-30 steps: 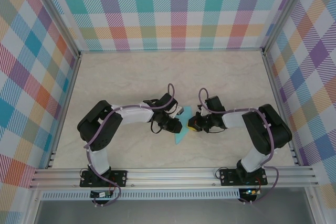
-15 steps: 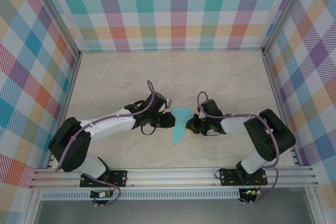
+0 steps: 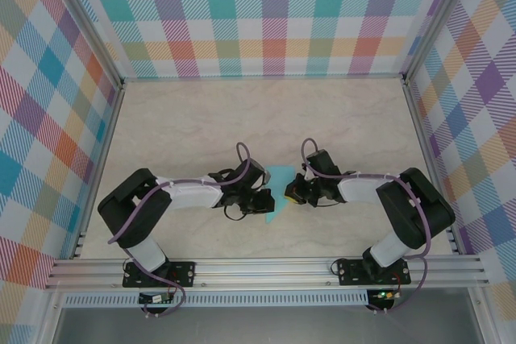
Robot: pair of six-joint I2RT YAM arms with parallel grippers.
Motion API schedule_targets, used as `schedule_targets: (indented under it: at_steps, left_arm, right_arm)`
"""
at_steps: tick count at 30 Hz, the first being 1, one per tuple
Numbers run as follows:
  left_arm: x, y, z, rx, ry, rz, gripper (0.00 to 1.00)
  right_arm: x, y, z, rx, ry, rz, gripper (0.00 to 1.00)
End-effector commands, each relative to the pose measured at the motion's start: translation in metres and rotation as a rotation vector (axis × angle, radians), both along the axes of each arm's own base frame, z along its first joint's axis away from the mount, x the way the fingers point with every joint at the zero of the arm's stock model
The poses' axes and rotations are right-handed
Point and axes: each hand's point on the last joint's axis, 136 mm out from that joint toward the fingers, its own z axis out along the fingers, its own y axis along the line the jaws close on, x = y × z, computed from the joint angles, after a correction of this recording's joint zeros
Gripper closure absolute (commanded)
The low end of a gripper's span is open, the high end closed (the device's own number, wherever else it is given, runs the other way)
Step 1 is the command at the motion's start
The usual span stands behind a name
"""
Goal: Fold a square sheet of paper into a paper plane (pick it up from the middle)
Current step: Third fold the triangle at the center of the table.
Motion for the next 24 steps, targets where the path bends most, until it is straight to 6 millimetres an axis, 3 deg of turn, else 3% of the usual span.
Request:
schedule_targets:
  at_steps: [1,6,10,14,19,24]
  left_arm:
    - [-0.016,-0.008,0.002,-0.053,0.025,-0.033,0.9]
    - [-0.016,0.002,0.014,-0.048,-0.021,-0.002,0.88]
    - [-0.007,0.016,0.036,-0.02,-0.125,0.042,0.78]
    - [-0.013,0.002,0.047,-0.089,-0.105,-0.005,0.77]
    - [-0.02,-0.017,0.05,-0.117,-0.096,-0.041,0.8]
    - [-0.013,-0.02,0.032,-0.056,-0.086,-0.012,0.85]
  right_arm:
    - [0.003,0.008,0.009,0.007,-0.022,0.055,0.95]
    - [0.002,0.008,0.009,0.007,-0.018,0.058,0.95]
    - [0.0,0.008,0.012,0.018,-0.028,0.069,0.95]
    - [-0.005,0.009,0.023,0.049,-0.05,0.081,0.95]
    - [-0.02,0.012,0.039,0.089,-0.084,0.109,0.94]
    - [-0.035,0.02,0.025,0.074,-0.043,0.146,0.95]
